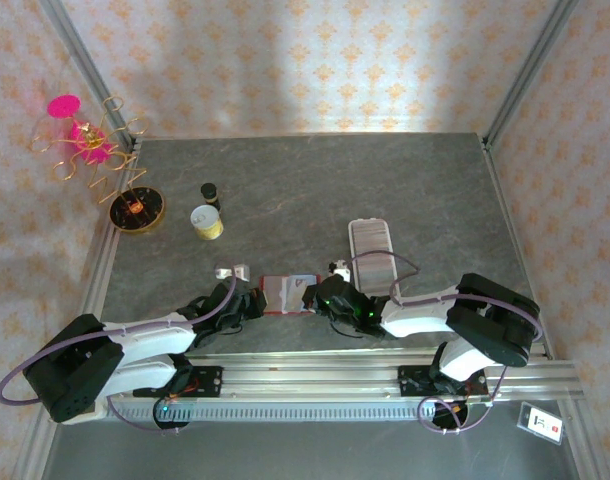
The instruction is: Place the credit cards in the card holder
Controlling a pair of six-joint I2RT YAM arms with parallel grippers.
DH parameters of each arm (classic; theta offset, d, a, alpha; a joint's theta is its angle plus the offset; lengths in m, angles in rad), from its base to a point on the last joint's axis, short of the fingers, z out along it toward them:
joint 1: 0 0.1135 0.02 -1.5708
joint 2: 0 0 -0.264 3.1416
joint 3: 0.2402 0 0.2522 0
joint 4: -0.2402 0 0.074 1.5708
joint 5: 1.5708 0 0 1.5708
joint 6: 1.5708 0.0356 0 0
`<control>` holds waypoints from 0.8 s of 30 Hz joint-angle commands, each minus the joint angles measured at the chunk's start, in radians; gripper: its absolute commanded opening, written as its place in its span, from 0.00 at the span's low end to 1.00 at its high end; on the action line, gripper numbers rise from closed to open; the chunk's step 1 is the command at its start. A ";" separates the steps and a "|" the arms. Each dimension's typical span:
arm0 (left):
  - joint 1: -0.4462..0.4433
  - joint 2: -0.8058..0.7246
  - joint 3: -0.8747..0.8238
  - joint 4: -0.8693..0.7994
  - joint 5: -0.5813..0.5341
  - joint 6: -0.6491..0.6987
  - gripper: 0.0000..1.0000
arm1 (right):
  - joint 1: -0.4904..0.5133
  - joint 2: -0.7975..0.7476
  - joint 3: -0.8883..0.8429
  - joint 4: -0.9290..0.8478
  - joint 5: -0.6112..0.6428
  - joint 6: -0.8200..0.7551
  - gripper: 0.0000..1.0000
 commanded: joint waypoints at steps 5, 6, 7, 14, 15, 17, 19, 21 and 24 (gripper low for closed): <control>-0.005 0.000 -0.018 -0.054 0.003 -0.014 0.06 | 0.005 0.015 -0.002 0.058 -0.001 0.015 0.00; -0.005 0.000 -0.018 -0.053 0.003 -0.014 0.06 | 0.004 0.016 -0.005 0.071 -0.005 0.019 0.00; -0.006 0.002 -0.019 -0.053 0.003 -0.015 0.06 | 0.005 0.020 -0.009 0.085 -0.010 0.023 0.00; -0.005 0.002 -0.018 -0.050 0.003 -0.015 0.06 | 0.004 0.022 -0.018 0.129 -0.018 0.038 0.00; -0.005 0.002 -0.018 -0.052 0.003 -0.015 0.06 | 0.005 0.023 -0.019 0.132 -0.020 0.042 0.00; -0.005 0.001 -0.020 -0.054 0.003 -0.015 0.06 | 0.005 0.028 -0.027 0.154 -0.028 0.052 0.00; -0.005 -0.001 -0.023 -0.053 0.002 -0.017 0.06 | 0.005 0.032 -0.037 0.182 -0.034 0.064 0.00; -0.006 -0.003 -0.024 -0.050 0.003 -0.018 0.06 | 0.004 0.035 -0.038 0.184 -0.035 0.067 0.00; -0.005 -0.006 -0.024 -0.055 0.003 -0.017 0.06 | 0.005 0.039 -0.040 0.184 -0.035 0.076 0.00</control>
